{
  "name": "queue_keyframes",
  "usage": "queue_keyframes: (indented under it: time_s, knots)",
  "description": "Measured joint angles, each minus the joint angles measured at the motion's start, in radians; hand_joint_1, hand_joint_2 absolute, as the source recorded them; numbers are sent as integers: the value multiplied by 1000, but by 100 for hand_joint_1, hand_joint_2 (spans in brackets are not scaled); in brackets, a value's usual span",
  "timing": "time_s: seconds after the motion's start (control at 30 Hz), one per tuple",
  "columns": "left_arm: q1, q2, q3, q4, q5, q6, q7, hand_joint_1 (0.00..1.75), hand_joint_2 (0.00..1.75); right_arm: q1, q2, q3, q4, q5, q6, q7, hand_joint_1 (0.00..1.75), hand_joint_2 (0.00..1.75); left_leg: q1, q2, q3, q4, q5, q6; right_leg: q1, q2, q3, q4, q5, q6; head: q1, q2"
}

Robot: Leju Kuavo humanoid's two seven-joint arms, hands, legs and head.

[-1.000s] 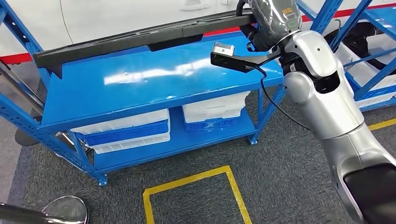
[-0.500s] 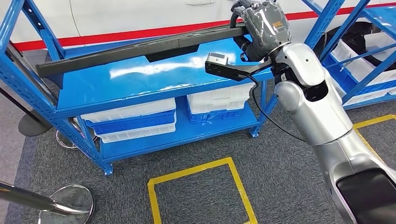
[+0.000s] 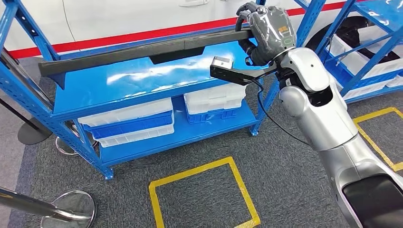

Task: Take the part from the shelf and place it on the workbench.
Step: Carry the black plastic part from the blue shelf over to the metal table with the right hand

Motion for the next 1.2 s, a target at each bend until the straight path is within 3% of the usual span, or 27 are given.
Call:
queue_keyframes:
  time_s: [0.07, 0.13, 0.2, 0.3, 0.37, 0.4, 0.43, 0.5, 0.57, 0.63, 0.67, 0.73, 0.8, 0.87, 0.9, 0.93, 1.0, 1.07, 1.1, 1.13, 1.17, 1.2]
  knots:
    - [1, 0, 0, 0, 0, 0, -1, 0, 175, 4, 2, -1, 0, -2, 0, 4, 175, 175, 0, -19, 22, -33, -7, 11, -3, 18, -21, 27, -7, 15, 0, 0]
    - [-1, 0, 0, 0, -2, 0, -1, 0, 175, 10, 3, -2, 0, 2, 0, 10, 175, 175, 0, -5, 19, -32, -7, 26, -3, 34, -33, 40, -6, 25, 1, 0]
    - [-2, -1, 0, 0, -3, 0, -1, 0, 175, 12, 1, -5, 0, 7, -1, 13, 175, 175, 2, 18, 20, -39, -3, 40, -3, 20, -49, 66, -21, 37, 2, 0]
    - [-1, -2, 0, 0, -4, -1, -1, 0, 175, 18, -2, -11, 0, 9, -1, 13, 175, 175, 3, 51, 19, -43, -1, 50, -11, -25, -125, 224, -99, 57, 3, 0]
    - [0, -2, 0, 0, -4, -1, -1, 0, 175, 26, -2, -12, 2, 10, -1, 14, 175, 175, 3, 73, 16, -43, -1, 51, -19, -34, -163, 301, -118, 64, 3, 0]
    - [0, -2, 0, 0, -4, -1, -1, 0, 175, 28, -3, -12, 2, 11, -1, 15, 175, 175, 3, 84, 16, -43, -1, 51, -20, -37, -155, 285, -99, 63, 3, 0]
    - [-1, -2, 0, 0, -4, -1, -1, 0, 175, 29, -4, -13, 3, 12, -1, 15, 175, 175, 3, 94, 17, -43, -1, 51, -20, -44, -127, 233, -68, 60, 3, 0]
    - [-1, -3, 0, 0, -5, -1, -1, 0, 175, 27, -5, -14, 0, 12, -1, 15, 175, 175, 1, 116, 21, -44, 0, 49, -10, -86, -54, 94, -12, 47, 3, 0]
    - [-2, -4, 0, 0, -6, -1, -1, 0, 175, 24, -6, -17, -3, 12, -1, 15, 175, 175, 0, 137, 25, -49, 3, 42, 4, -115, -25, 26, 3, 32, 3, 0]
    - [-4, -5, 0, 0, -6, -2, -1, 0, 175, 22, -8, -20, -5, 12, -1, 15, 175, 175, 0, 157, 32, -60, 7, 32, 10, -98, -26, 14, 10, 20, 3, 0]
    - [-5, -4, 0, 0, -6, -2, -1, 0, 175, 22, -9, -21, -6, 12, -1, 15, 175, 175, 1, 151, 35, -61, 5, 27, 7, -86, -21, 3, 18, 16, 1, 0]
    - [-5, -4, 0, 0, -6, -2, -1, 0, 175, 21, -10, -22, -7, 12, -1, 14, 175, 175, 2, 101, 19, -20, -28, 22, 0, -63, -12, -21, 36, 6, 1, 0]
    - [-1, -2, 0, -1, -7, -3, -1, 0, 175, 22, -6, -22, -7, 12, -2, 14, 175, 175, 2, 51, -33, 95, -91, 24, -1, -39, -16, -24, 43, 1, 2, 0]
    - [4, 0, 0, -1, -7, -3, -1, 0, 175, 27, -3, -22, -5, 12, -2, 14, 175, 175, -2, 39, -78, 188, -119, 24, 2, -8, -26, -14, 43, 0, 2, 0]
    - [5, 2, 0, -1, -8, -3, -1, 0, 175, 28, -3, -22, -4, 13, -2, 14, 175, 175, -4, 38, -79, 187, -106, 24, 3, 9, -31, -7, 42, 0, 2, 0]
    - [5, 2, 0, -1, -9, -3, -1, 0, 175, 29, -3, -22, -4, 14, -2, 15, 175, 175, -5, 34, -62, 150, -77, 25, 3, 25, -36, 2, 40, 2, 2, 0]
    - [5, 3, 0, -1, -10, -3, -2, 0, 175, 29, -3, -22, -3, 18, -3, 14, 175, 175, -2, -11, -8, 32, -23, 29, 2, 55, -49, 24, 32, 8, 2, 0]
    - [5, 4, 0, -1, -11, -3, -4, 0, 175, 29, -2, -22, -3, 24, -7, 15, 175, 175, 1, -54, 19, -28, -13, 33, -2, 81, -68, 44, 27, 20, 3, 0]
    - [4, 4, 0, -1, -11, -2, -4, 0, 175, 31, -2, -22, -3, 29, -10, 16, 175, 175, 0, -58, 22, -30, -18, 36, -4, 94, -76, 48, 28, 27, 3, 0]
    - [3, 3, 0, -1, -12, 1, -4, 0, 175, 32, -4, -23, -3, 33, -12, 18, 175, 175, -1, -44, 24, -33, -16, 39, -7, 109, -79, 48, 30, 34, 2, 0]
    - [2, 1, 0, -1, -12, 5, -4, 0, 175, 34, -6, -24, -3, 39, -13, 19, 175, 175, -1, -30, 28, -39, -14, 44, -8, 105, -80, 48, 31, 40, 2, 0]
    - [2, -1, 0, -1, -13, 9, -4, 0, 175, 33, -9, -26, -3, 44, -14, 21, 175, 175, 2, -15, 33, -44, -12, 49, -6, 84, -84, 56, 26, 46, 4, 0]
